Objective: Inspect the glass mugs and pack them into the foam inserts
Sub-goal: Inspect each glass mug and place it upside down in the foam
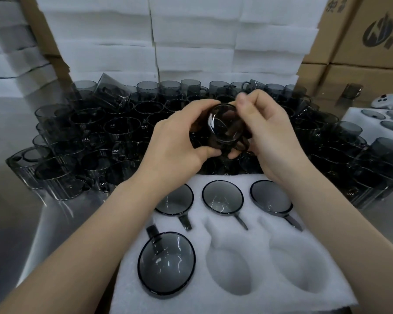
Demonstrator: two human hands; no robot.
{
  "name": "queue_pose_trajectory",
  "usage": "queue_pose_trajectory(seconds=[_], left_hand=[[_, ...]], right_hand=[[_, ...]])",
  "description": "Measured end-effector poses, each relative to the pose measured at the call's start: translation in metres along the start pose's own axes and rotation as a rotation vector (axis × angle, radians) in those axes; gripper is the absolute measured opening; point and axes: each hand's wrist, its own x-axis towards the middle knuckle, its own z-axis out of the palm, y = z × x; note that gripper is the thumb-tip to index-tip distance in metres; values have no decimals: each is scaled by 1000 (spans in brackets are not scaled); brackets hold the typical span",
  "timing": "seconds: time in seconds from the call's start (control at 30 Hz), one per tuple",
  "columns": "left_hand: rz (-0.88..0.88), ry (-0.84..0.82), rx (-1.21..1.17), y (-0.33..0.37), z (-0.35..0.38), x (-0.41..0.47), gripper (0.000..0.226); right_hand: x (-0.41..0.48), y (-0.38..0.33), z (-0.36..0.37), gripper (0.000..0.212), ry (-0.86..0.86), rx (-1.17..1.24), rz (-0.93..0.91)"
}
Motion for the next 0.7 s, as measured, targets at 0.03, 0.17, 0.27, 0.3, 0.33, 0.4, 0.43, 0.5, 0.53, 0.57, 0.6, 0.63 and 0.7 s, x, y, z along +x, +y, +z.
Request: queue_pose_trajectory(seconds=[0.03, 0.17, 0.27, 0.3, 0.33, 0.4, 0.43, 0.5, 0.53, 0.57, 0.6, 0.63, 0.7], left_hand=[[-30, -13, -94, 0, 0, 0, 71], [-90, -71, -419, -1, 0, 0, 64], [-79, -151, -413, -1, -1, -1, 73], [-98, -177, -393, -2, -1, 0, 80], [-128, -193, -371, -2, -1, 0, 88], [-151, -178, -285, 1, 0, 0, 101], [-139, -155, -214, 3, 1, -1, 105], [-74, -118, -35, 9, 4, -2, 110], [-46, -104, 45, 12, 6, -3, 112], [-36, -87, 97, 16, 6, -3, 113], [-33, -63, 123, 17, 7, -3, 110], [-21, -38, 134, 18, 7, -3, 104], [19, -3, 138, 18, 6, -4, 89]], right_hand=[[0, -1, -2, 18, -36, 74, 13], [2, -6, -8, 20, -274, 292, 67], [3, -2, -5, 37, -387, 304, 141], [2, -1, -4, 47, -413, 328, 169], [1, 0, -3, 54, -422, 349, 181], [1, 2, 0, 50, -351, 301, 123], [0, 2, 2, 44, -282, 230, 76], [-2, 3, 4, 34, -154, 97, -13], [-3, 3, 5, 30, -122, 62, -54], [-4, 2, 6, 26, -111, 31, -92], [-5, 1, 7, 24, -111, 1, -122], [-6, 0, 8, 22, -116, -24, -139], [-6, -1, 9, 17, -127, -58, -143]])
